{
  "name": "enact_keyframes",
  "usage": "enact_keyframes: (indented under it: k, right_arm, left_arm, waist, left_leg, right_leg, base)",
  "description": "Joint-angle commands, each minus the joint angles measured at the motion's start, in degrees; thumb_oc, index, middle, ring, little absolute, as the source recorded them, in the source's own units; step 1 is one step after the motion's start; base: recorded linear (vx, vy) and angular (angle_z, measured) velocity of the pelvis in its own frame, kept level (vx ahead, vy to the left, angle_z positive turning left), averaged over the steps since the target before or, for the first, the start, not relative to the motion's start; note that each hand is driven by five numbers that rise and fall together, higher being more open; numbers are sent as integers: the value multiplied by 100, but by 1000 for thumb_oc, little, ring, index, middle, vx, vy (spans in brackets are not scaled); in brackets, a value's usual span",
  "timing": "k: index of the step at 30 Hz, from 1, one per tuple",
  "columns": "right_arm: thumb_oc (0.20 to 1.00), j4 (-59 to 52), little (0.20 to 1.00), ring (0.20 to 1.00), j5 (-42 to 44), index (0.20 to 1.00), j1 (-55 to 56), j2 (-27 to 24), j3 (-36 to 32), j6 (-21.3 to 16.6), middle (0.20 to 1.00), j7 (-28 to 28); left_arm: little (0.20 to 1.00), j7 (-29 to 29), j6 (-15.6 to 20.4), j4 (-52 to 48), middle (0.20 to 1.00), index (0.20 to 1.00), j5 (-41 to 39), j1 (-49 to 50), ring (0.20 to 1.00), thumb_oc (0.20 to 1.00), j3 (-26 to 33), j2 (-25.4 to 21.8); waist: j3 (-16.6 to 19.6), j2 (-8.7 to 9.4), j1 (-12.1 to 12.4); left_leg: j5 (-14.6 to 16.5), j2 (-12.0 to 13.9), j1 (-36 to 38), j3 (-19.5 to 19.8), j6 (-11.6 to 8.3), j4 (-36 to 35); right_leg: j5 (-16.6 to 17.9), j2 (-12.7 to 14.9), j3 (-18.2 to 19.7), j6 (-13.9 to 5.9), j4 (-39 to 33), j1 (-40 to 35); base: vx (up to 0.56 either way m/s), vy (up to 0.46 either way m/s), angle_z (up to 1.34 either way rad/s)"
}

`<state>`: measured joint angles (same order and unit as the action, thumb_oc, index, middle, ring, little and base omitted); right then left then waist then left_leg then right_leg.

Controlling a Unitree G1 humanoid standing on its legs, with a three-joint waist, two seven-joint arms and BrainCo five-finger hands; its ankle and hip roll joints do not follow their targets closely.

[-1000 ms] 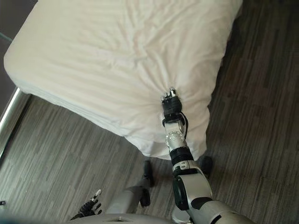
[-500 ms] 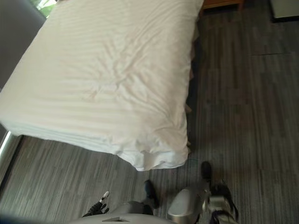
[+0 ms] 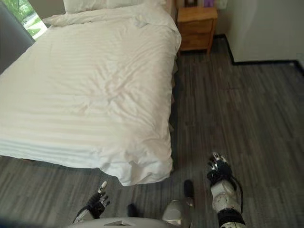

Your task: Making the bed.

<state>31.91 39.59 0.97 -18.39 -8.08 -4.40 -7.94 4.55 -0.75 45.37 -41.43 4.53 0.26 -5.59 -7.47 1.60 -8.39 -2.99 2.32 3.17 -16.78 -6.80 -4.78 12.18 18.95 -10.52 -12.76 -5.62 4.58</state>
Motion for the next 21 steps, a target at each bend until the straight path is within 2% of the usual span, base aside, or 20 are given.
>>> enact_keyframes:
  k: [1, 2, 3, 5, 7, 8, 9, 12, 13, 14, 15, 16, 18, 19, 20, 21]
  right_arm:
    - [1000, -618, 1000, 1000, -1775, 1000, -10, -544, -179, -207, 1000, -68]
    - [1000, -1368, 1000, 1000, -3154, 1000, 452, -717, -186, -8, 1000, -104]
    - [1000, -1389, 1000, 1000, -3164, 1000, 465, -708, -191, 5, 1000, -105]
    - [1000, -1569, 1000, 1000, -3336, 1000, 536, -730, -249, 73, 1000, -25]
    - [1000, -1844, 1000, 1000, -3454, 1000, 628, -693, -368, 134, 1000, 17]
    - [1000, -1966, 1000, 1000, -3800, 1000, 564, -810, -328, 160, 1000, 55]
    - [1000, -1972, 1000, 1000, -3805, 1000, 567, -806, -325, 165, 1000, 56]
    - [1000, -2085, 1000, 1000, -3965, 1000, 419, -877, -219, 176, 1000, 183]
    - [1000, -2083, 1000, 1000, -3966, 1000, 425, -877, -218, 178, 1000, 184]
    - [1000, -2159, 1000, 1000, -4053, 1000, 294, -861, -92, 214, 1000, 169]
    - [1000, -2165, 1000, 1000, -4061, 1000, 294, -858, -79, 228, 1000, 163]
    - [1000, -2426, 1000, 1000, -4171, 1000, 83, -866, 141, 157, 1000, 175]
    - [1000, -2497, 1000, 1000, -4231, 1000, 22, -912, 201, 148, 1000, 215]
    - [1000, -2718, 1000, 1000, -4318, 1000, -113, -941, 340, 131, 1000, 268]
    - [1000, -2890, 1000, 1000, -4363, 1000, -164, -965, 395, 102, 1000, 250]
    - [1000, -2910, 1000, 1000, -4369, 1000, -157, -977, 388, 114, 1000, 248]
  left_arm:
    - [1000, 327, 693, -881, 1000, 1000, 237, -401, 1000, 1000, 635, -728]
    - [1000, 615, 876, -2125, 1000, 1000, 799, -262, 1000, 1000, 939, -1215]
    - [1000, 624, 865, -2146, 1000, 1000, 807, -250, 1000, 1000, 937, -1212]
    - [1000, 681, 936, -2608, 1000, 1000, 864, -257, 1000, 1000, 1005, -1285]
    - [1000, 816, 1001, -3232, 1000, 1000, 862, -195, 1000, 1000, 1237, -1373]
    - [1000, 872, 1032, -3661, 1000, 1000, 916, -154, 1000, 1000, 1419, -1507]
    - [1000, 879, 1019, -3682, 1000, 1000, 923, -140, 1000, 1000, 1423, -1504]
    - [1000, 931, 1069, -4121, 1000, 1000, 1162, -113, 1000, 1000, 1619, -1627]
    - [1000, 933, 1061, -4134, 1000, 1000, 1167, -100, 1000, 1000, 1618, -1623]
    - [1000, 946, 1084, -4303, 1000, 1000, 973, -25, 1000, 1000, 1644, -1502]
    - [1000, 946, 1077, -4323, 1000, 1000, 961, -3, 1000, 1000, 1653, -1501]
    - [1000, 1018, 1137, -4348, 1000, 1000, 945, 27, 1000, 1000, 1699, -1428]
    - [1000, 972, 1147, -4357, 1000, 1000, 1015, 111, 1000, 1000, 1703, -1397]
    - [1000, 911, 1069, -4214, 1000, 1000, 989, 155, 1000, 1000, 1497, -1253]
    - [1000, 856, 1029, -4083, 1000, 1000, 951, 171, 1000, 1000, 1322, -1133]
    - [1000, 849, 1040, -4063, 1000, 1000, 949, 155, 1000, 1000, 1317, -1120]
  waist:
    - [-463, -305, 103]
    - [-438, -245, 323]
    - [-431, -241, 323]
    - [-381, -227, 417]
    - [-252, -204, 545]
    - [-118, -220, 710]
    - [-122, -210, 718]
    - [108, -172, 1017]
    - [121, -149, 1016]
    - [219, -116, 1186]
    - [220, -118, 1194]
    - [223, -184, 1299]
    - [226, -249, 1318]
    - [171, -309, 1306]
    - [76, -337, 1271]
    - [68, -365, 1273]
  left_leg:
    - [347, 96, 357, 66, 55, -22]
    - [152, 270, 292, -118, 167, -22]
    - [131, 270, 278, -118, 167, -22]
    - [53, 350, 241, -272, 260, -22]
    - [-32, 382, 176, -483, 320, -22]
    - [-121, 445, 70, -717, 376, -14]
    - [-116, 436, 83, -730, 377, -15]
    - [-247, 495, -59, -1221, 367, 47]
    - [-141, 454, -7, -1091, 319, 32]
    - [-276, 539, -156, -1357, 265, 74]
    - [-286, 550, -137, -1375, 248, 70]
    - [-630, 811, -181, -1685, 1, 105]
    - [-697, 924, -130, -1787, -75, 103]
    - [-829, 1083, -251, -1837, -202, 339]
    - [-909, 1196, -371, -1828, -310, 578]
    - [-900, 1246, -397, -1810, -338, 639]
  right_leg:
    - [-24, 91, -697, -185, 593, 160]
    - [-690, -119, -1196, -2, 1408, -188]
    - [-682, -118, -1198, 11, 1411, -175]
    - [-1029, -228, -1251, 105, 1972, -380]
    - [-1228, -271, -1248, 133, 2238, -668]
    - [-1266, -162, -1468, 123, 2462, -1004]
    - [-1275, -150, -1452, 118, 2476, -1002]
    - [-1001, 140, -1882, 12, 2247, -1588]
    - [-1067, 149, -1761, -69, 2259, -1617]
    - [-1040, 185, -2001, -128, 1927, -1900]
    - [-1010, 158, -1999, -123, 1853, -1935]
    - [-1301, -56, -2232, -68, 1083, -2043]
    - [-1326, -177, -2204, -22, 805, -2084]
    - [-1586, -513, -2092, 99, 361, -2207]
    - [-1613, -600, -2057, 169, 242, -2213]
    - [-1611, -641, -2059, 195, 213, -2226]
  base:
    - [-343, 151, 0]
    - [-295, 118, -12]
    - [-302, 123, -69]
    - [-180, 57, -122]
    - [-230, 33, -61]
    - [-204, 19, -54]
    - [-218, -1, -65]
    - [-151, -38, -92]
    - [-193, -111, -108]
    - [-109, -94, -112]
    - [-270, -243, -96]
    - [-133, -205, -86]
    - [-134, -234, -104]
    - [-143, -301, -85]
    - [-147, -311, -48]
    - [-196, -269, -8]
